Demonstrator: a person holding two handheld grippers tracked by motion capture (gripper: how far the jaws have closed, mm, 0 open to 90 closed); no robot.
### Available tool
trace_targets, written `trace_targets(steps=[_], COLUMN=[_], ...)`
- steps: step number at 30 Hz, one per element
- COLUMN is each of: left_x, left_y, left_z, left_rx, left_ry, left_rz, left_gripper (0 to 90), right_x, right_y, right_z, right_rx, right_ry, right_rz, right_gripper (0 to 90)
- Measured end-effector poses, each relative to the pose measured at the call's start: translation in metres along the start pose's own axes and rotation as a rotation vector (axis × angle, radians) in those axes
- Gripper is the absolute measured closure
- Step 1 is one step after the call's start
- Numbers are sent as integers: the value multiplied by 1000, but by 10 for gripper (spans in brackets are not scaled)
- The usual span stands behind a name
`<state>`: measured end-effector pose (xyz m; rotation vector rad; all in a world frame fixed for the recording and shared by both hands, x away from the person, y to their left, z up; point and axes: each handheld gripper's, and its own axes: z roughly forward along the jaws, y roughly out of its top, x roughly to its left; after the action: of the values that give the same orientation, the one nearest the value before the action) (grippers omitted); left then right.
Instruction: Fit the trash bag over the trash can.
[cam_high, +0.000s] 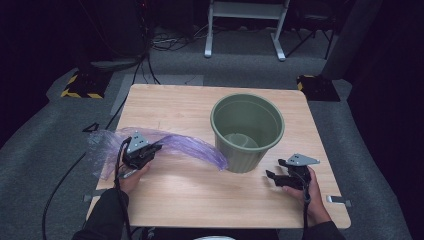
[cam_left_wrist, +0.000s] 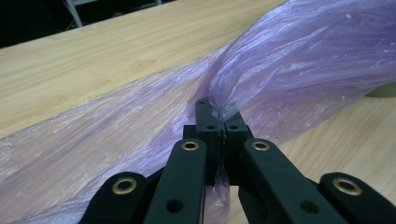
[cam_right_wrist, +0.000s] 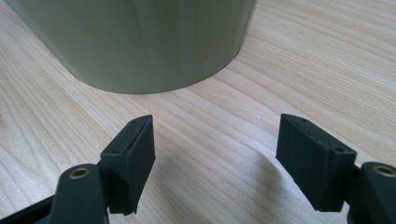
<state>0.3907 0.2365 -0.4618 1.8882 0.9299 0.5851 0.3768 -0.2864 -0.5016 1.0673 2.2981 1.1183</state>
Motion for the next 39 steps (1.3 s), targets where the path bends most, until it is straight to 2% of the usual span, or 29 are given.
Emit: trace_targets(steps=[10, 12, 17, 20, 23, 28, 39], left_x=[7, 9, 22, 25, 28, 30, 29], left_y=[13, 16, 23, 25, 30, 35, 53], left_z=[4, 4, -1, -4, -10, -16, -26], left_rx=[-38, -41, -82, -99, -132, -160, -196], left_ry=[9, 15, 30, 36, 30, 16, 19], left_rz=[-11, 1, -42, -45, -66, -73, -74], left_gripper=[892, 892, 892, 892, 891, 892, 892], right_x=[0, 0, 1, 1, 2, 3, 4], right_y=[0, 0, 1, 1, 0, 1, 1], right_z=[0, 0, 1, 1, 1, 2, 3], right_rx=[1, 2, 13, 12, 17, 28, 37], right_ry=[7, 8, 6, 4, 5, 2, 3], right_rz=[-6, -8, -12, -11, -8, -21, -27], right_gripper=[281, 280, 280, 283, 286, 295, 310])
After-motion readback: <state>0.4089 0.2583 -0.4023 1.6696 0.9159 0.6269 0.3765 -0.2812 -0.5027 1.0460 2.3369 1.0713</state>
